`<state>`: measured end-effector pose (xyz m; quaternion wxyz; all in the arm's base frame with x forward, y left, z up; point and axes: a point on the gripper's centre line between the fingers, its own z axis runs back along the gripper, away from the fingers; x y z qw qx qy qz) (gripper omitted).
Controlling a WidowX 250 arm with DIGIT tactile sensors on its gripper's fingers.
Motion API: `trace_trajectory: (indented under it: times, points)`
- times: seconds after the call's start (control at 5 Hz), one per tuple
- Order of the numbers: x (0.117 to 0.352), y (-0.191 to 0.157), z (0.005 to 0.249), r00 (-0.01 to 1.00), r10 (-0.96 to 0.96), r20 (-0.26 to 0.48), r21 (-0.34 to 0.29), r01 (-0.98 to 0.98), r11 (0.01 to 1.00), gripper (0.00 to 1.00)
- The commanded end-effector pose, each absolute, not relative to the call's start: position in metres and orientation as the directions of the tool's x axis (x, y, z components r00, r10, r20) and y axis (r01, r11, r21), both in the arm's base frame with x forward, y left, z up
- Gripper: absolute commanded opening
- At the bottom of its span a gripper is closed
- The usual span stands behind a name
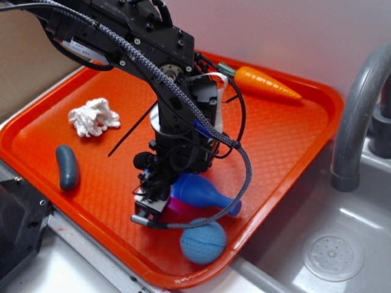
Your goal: Grab the blue bottle.
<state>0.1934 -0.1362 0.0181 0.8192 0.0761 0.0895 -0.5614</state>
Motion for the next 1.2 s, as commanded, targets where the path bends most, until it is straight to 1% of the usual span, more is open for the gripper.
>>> trace_trajectory:
  times: [0.0, 0.2, 0.4, 0.6, 0.8, 1.0]
  points:
    - [0.183, -0.137, 0.029, 0.378, -0.916, -0.136, 0.064, 0.926, 0.373, 0.0]
    - [0.19, -0.113, 0.078, 0.602, -0.798, -0.04, 0.147, 0.793, 0.591, 0.0]
    - [0.197, -0.087, 0.126, 0.78, -0.625, 0.035, 0.13, 0.617, 0.776, 0.0]
    - [0.186, -0.075, 0.169, 0.908, -0.414, 0.058, 0.196, 0.397, 0.897, 0.0]
    - [0.173, -0.057, 0.201, 0.983, -0.171, 0.071, 0.118, 0.162, 0.98, 0.0]
    - [0.165, -0.042, 0.225, 0.994, 0.083, 0.078, 0.055, -0.087, 0.995, 0.0]
